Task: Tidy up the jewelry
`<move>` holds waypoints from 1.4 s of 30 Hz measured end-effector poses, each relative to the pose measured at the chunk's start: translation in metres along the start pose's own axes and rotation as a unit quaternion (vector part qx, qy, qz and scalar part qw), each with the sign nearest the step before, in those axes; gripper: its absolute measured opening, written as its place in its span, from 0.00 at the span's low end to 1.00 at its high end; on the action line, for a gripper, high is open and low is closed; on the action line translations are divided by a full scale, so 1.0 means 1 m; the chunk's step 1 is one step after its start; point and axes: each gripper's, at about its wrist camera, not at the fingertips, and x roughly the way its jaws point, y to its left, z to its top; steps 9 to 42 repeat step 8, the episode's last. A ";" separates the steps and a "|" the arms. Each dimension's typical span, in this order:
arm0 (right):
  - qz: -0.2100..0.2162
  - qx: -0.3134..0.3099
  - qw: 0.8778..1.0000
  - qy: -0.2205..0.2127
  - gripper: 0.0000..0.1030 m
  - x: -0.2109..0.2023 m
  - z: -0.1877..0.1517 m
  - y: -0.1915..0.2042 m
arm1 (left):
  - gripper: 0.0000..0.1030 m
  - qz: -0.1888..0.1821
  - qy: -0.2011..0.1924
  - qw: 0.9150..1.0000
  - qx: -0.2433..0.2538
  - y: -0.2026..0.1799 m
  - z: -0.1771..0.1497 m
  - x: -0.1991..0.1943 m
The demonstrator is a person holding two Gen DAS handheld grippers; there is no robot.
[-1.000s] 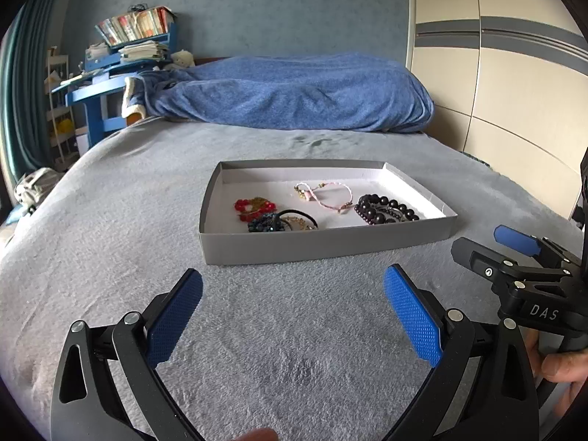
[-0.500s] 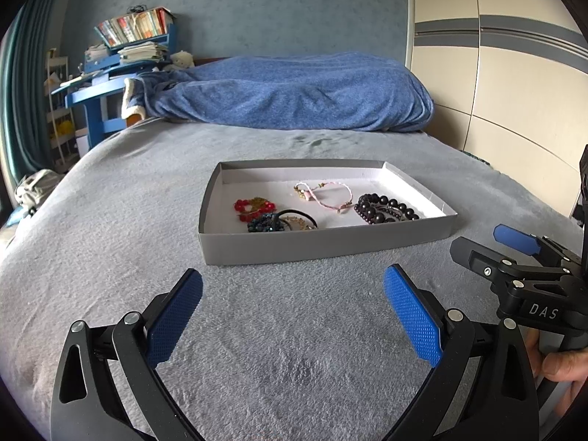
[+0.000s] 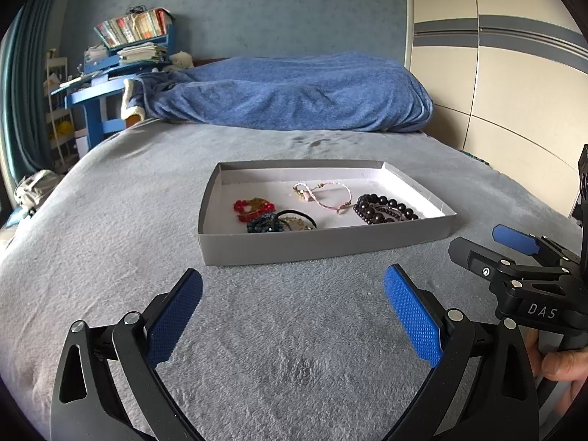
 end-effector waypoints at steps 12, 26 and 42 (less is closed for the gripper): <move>0.000 0.000 1.000 0.000 0.95 0.000 -0.001 0.000 | 0.95 0.000 0.001 1.000 0.000 0.001 0.000 0.001; 0.000 0.000 1.000 0.000 0.95 0.000 -0.001 0.000 | 0.95 0.000 0.001 1.000 0.000 0.001 0.000 0.001; 0.000 0.000 1.000 0.000 0.95 0.000 -0.001 0.000 | 0.95 0.000 0.001 1.000 0.000 0.001 0.000 0.001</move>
